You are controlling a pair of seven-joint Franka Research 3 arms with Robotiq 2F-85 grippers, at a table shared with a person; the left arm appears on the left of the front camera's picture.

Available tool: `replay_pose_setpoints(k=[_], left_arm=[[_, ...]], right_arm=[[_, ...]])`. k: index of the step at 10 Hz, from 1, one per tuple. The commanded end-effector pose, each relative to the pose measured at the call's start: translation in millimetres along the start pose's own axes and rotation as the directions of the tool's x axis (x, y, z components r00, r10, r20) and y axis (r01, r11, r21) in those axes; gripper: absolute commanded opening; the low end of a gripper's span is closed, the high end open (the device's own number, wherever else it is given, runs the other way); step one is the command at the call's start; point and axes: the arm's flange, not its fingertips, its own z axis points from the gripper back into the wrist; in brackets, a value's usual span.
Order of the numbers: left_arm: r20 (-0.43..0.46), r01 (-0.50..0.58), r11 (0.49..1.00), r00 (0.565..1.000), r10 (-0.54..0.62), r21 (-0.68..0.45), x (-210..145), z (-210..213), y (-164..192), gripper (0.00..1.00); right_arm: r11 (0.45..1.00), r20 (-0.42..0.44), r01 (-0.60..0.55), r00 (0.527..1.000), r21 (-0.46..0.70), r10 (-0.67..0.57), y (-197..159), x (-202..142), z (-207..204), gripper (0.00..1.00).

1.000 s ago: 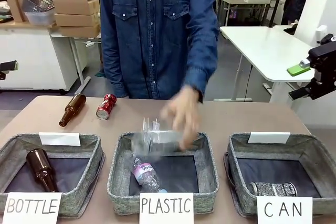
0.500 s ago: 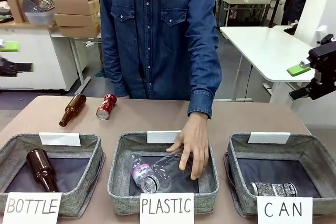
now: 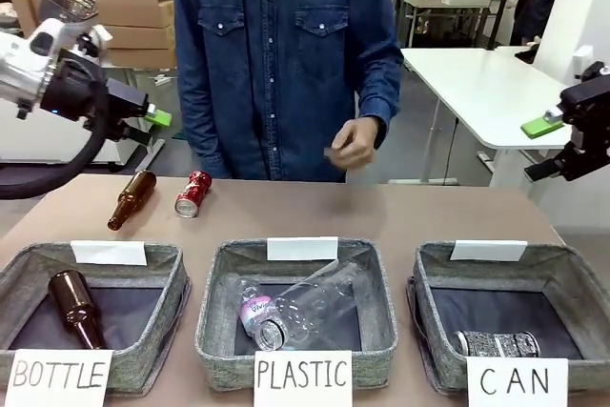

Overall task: Sort the can waste into the basket.
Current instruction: Pick up the can waste from the table and place it in the right Fabric basket.

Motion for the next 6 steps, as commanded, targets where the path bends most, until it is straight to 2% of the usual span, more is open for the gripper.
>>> replay_pose_setpoints(k=[1, 4, 5, 6], left_arm=[[0.044, 0.005, 0.999, 0.999, -0.003, -0.049, -13, 39, 7, 1.0], [0.035, -0.014, 1.0, 0.999, 0.015, -0.026, -5, 27, 8, 1.0], [0.164, -0.211, 0.96, 0.97, 0.182, 0.183, -4, 11, -5, 1.0], [0.153, -0.22, 0.914, 0.972, 0.177, 0.342, 1, -9, -17, 1.0]], right_arm=[[1.0, -0.004, -0.024, 1.0, 0.002, 0.024, 0, -1, 3, 1.0], [1.0, -0.004, -0.024, 1.0, 0.002, 0.024, 0, -1, 3, 1.0], [1.0, -0.004, -0.024, 1.0, 0.002, 0.024, 0, -1, 3, 1.0], [1.0, -0.004, -0.024, 1.0, 0.002, 0.024, 0, -1, 3, 1.0]])
